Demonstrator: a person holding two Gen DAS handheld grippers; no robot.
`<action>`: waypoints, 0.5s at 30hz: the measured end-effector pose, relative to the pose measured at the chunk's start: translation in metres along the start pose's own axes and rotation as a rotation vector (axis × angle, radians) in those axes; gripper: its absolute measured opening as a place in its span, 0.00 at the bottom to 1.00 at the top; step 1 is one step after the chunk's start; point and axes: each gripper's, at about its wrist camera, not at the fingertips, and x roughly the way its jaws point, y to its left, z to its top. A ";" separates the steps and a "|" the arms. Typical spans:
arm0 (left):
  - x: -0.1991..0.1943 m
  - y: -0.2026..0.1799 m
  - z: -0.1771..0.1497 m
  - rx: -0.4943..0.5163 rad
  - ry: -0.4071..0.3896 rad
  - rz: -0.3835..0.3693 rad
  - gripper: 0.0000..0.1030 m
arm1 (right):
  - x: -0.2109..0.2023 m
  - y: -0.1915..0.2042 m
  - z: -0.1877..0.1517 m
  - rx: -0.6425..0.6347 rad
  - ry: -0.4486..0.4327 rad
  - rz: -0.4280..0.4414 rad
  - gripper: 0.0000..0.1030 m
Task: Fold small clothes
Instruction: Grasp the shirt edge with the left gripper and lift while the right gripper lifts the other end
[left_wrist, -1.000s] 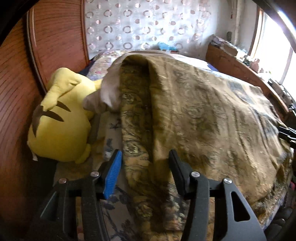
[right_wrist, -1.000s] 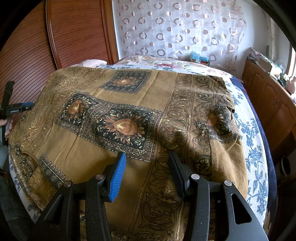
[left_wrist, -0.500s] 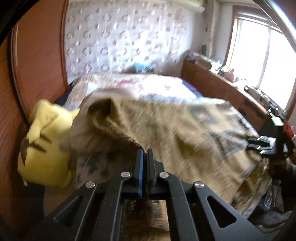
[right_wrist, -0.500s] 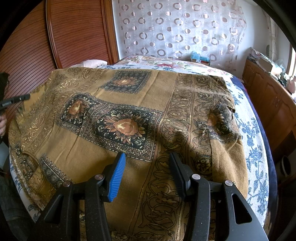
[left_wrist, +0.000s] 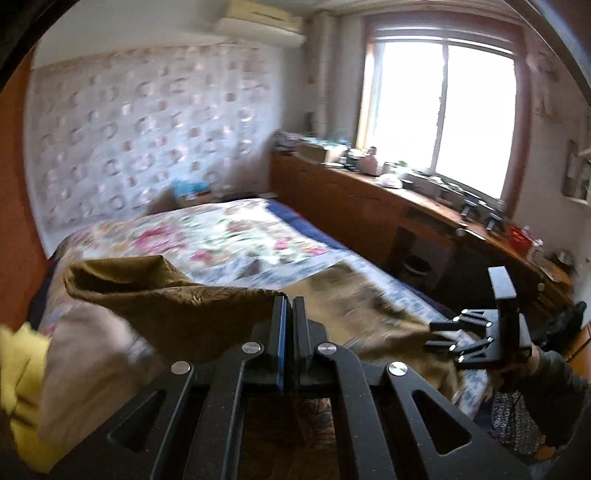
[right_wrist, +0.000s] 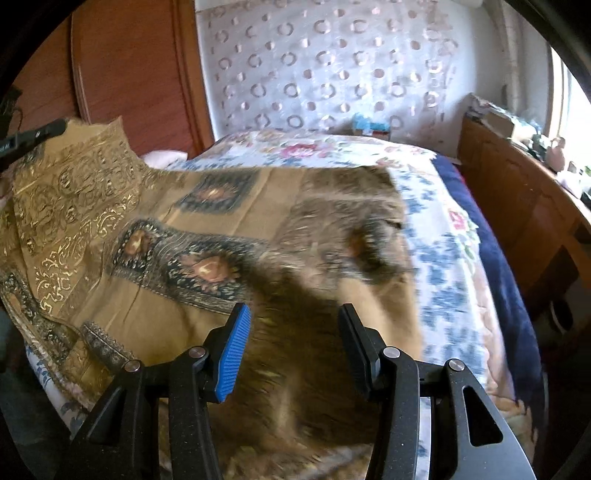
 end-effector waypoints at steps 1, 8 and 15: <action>0.010 -0.011 0.008 0.014 0.006 -0.027 0.03 | -0.004 -0.003 -0.001 0.001 -0.006 -0.009 0.50; 0.049 -0.068 0.039 0.099 0.026 -0.124 0.03 | -0.026 -0.017 -0.008 0.032 -0.049 -0.019 0.50; 0.076 -0.082 0.030 0.119 0.076 -0.144 0.39 | -0.026 -0.026 -0.018 0.064 -0.053 -0.017 0.50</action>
